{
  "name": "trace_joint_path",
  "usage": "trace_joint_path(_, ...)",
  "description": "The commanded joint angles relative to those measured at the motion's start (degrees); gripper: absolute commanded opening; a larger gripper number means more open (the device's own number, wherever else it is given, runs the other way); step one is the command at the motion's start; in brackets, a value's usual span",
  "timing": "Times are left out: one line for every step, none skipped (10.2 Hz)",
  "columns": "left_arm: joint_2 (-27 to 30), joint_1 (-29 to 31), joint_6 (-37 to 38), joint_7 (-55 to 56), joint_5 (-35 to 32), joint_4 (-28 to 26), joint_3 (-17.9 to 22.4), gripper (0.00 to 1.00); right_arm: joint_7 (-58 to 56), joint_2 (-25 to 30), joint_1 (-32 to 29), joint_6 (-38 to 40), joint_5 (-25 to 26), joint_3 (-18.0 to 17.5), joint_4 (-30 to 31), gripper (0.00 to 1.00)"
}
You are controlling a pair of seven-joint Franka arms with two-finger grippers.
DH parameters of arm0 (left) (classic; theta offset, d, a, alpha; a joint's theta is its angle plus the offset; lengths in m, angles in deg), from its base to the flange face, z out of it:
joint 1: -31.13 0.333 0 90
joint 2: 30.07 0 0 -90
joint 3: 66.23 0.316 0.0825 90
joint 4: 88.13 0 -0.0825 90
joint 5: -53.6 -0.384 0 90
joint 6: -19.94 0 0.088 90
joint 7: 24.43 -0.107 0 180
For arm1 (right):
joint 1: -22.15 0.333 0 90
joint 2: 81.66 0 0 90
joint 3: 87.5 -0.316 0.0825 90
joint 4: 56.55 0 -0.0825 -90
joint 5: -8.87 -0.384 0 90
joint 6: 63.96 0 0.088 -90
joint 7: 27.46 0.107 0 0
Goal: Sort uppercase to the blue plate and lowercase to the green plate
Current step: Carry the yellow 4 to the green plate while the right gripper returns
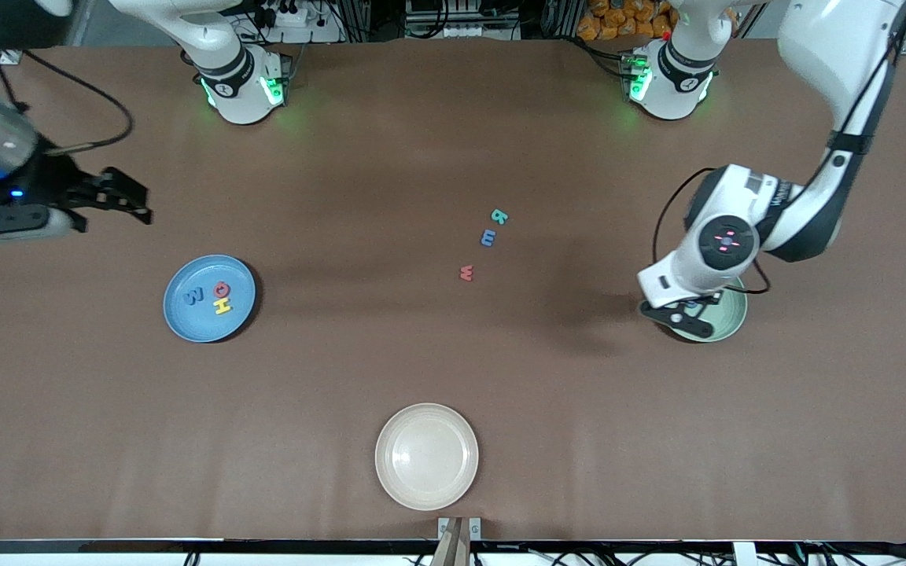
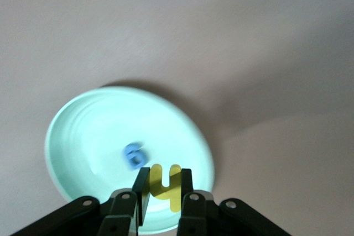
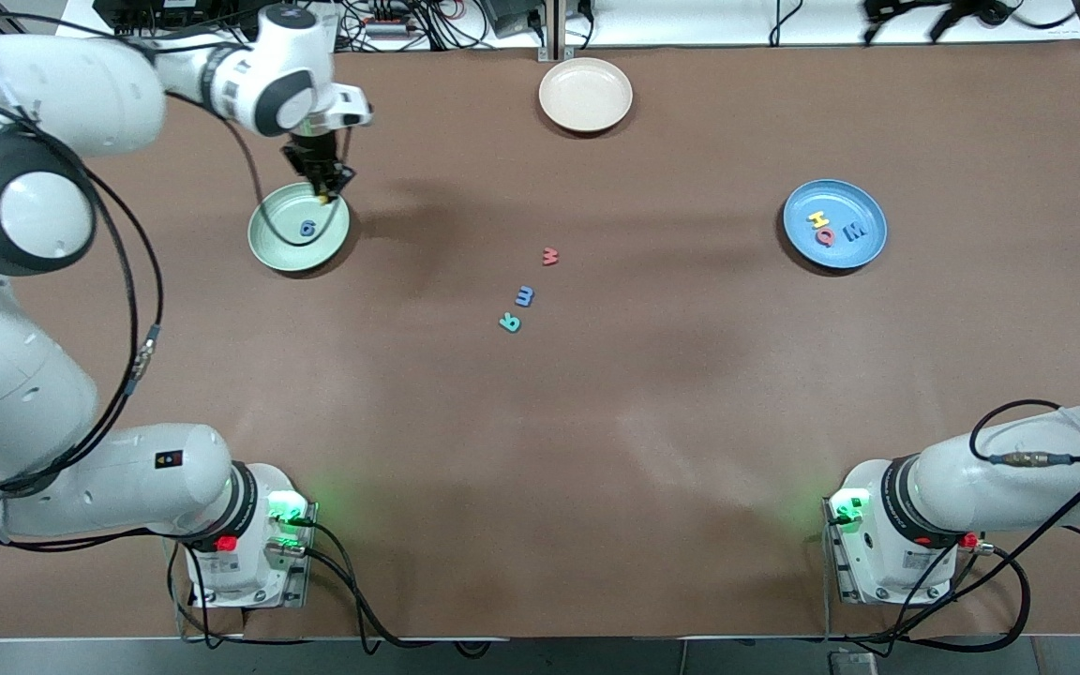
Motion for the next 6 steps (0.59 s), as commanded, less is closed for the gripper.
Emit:
trace_joint_path(1.7,2.8,-1.4,-1.7,1.5,-4.1,0.2,0.0,10.0,-3.3,8.5,-3.4,0.2,-1.8,-0.3,1.0)
trace_joint_path(1.3,3.3,-3.5,-1.7,1.5,-5.5,0.9,0.0,15.0,-6.4,13.9,-6.3,0.5,-2.5,-0.2,1.0)
trace_joint_path(1.2,3.5,-5.6,-1.7,1.4,-6.7,1.9,0.08,19.3,-9.5,18.2,-9.7,0.8,-3.7,-0.3,1.0)
trace_joint_path(0.7,3.5,-7.1,-1.7,1.3,-7.5,3.0,0.16,20.6,-13.0,23.0,-14.3,0.8,-4.0,-0.2,1.0)
trace_joint_path(0.5,3.5,-7.7,-1.8,1.0,-7.8,3.8,0.26,20.6,-16.5,26.8,-19.6,0.6,-4.0,-0.3,1.0)
trace_joint_path(0.2,3.5,-7.7,-1.8,1.0,-7.7,4.6,0.45,20.6,-19.5,30.4,-24.4,0.6,-4.2,-0.3,1.0)
